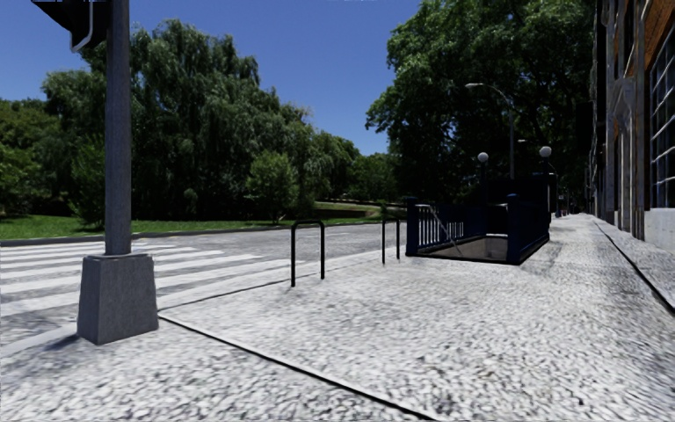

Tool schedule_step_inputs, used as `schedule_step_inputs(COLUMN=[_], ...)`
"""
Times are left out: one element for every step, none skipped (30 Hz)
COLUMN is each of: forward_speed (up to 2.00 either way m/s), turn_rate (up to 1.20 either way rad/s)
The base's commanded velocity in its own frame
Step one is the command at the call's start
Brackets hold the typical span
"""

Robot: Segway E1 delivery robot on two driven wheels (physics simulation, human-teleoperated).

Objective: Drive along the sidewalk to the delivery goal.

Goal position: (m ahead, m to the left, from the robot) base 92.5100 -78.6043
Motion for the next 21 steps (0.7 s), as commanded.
schedule_step_inputs(forward_speed=[2.00,2.00,2.00,2.00,2.00,2.00,2.00,2.00,2.00,2.00,2.00,2.00,2.00,2.00,2.00,2.00,2.00,2.00,2.00,2.00,2.00], turn_rate=[-1.08,-1.08,-1.08,-1.08,-1.08,-1.08,-1.08,-1.08,-1.08,-1.08,-1.08,-1.06,-1.03,-0.91,-0.42,-0.21,-0.06,-0.01,0.00,0.00,0.00])
